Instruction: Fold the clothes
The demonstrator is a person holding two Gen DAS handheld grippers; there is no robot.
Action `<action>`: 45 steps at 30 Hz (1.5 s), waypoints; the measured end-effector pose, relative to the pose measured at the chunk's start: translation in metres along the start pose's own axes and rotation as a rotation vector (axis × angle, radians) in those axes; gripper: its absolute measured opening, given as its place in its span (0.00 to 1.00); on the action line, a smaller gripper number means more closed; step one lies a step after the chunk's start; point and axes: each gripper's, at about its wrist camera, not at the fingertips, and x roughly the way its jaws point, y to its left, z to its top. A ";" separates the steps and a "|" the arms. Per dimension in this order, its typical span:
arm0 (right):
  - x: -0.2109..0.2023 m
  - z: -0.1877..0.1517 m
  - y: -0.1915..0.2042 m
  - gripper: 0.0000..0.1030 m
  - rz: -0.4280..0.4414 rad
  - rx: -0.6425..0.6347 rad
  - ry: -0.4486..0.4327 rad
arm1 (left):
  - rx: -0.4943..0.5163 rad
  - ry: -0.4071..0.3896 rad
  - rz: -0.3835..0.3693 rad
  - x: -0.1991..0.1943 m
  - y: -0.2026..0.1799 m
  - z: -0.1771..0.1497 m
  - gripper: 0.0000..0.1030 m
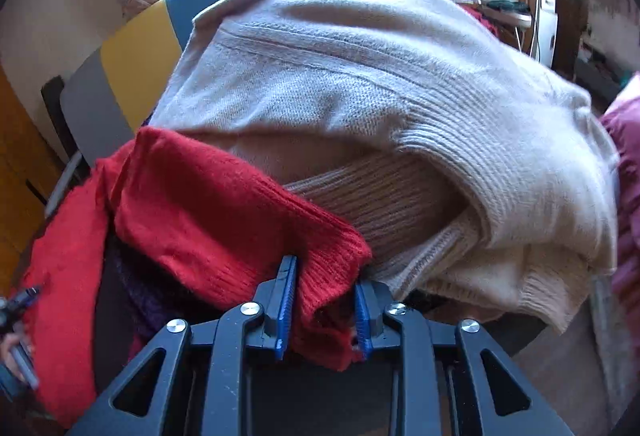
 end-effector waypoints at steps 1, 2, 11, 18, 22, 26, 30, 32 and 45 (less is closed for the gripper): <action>0.003 0.001 -0.002 0.46 0.031 0.029 -0.006 | -0.001 0.000 -0.001 0.000 0.000 0.000 0.35; 0.005 0.001 -0.004 0.52 0.061 0.058 -0.013 | -0.003 -0.001 -0.002 0.000 0.000 0.000 0.35; 0.021 0.011 0.008 1.00 0.117 0.076 0.011 | -0.010 -0.002 -0.004 0.001 0.000 0.000 0.35; 0.004 0.004 0.003 0.67 0.088 0.096 -0.009 | -0.019 -0.005 -0.010 0.003 0.000 0.000 0.35; 0.003 0.007 0.006 0.12 0.002 0.030 0.020 | -0.032 -0.007 -0.022 0.003 0.002 -0.001 0.35; -0.010 0.007 0.018 0.12 -0.006 -0.045 0.048 | -0.047 -0.008 -0.039 0.003 0.004 -0.001 0.34; -0.030 0.021 0.042 0.11 0.096 -0.047 0.006 | -0.064 -0.011 -0.059 0.003 0.007 -0.001 0.34; -0.032 0.038 0.060 0.11 0.172 -0.018 -0.023 | -0.075 -0.013 -0.072 0.003 0.009 -0.001 0.35; -0.046 0.145 0.293 0.11 0.598 -0.136 -0.146 | -0.158 -0.030 -0.168 0.005 0.024 -0.003 0.35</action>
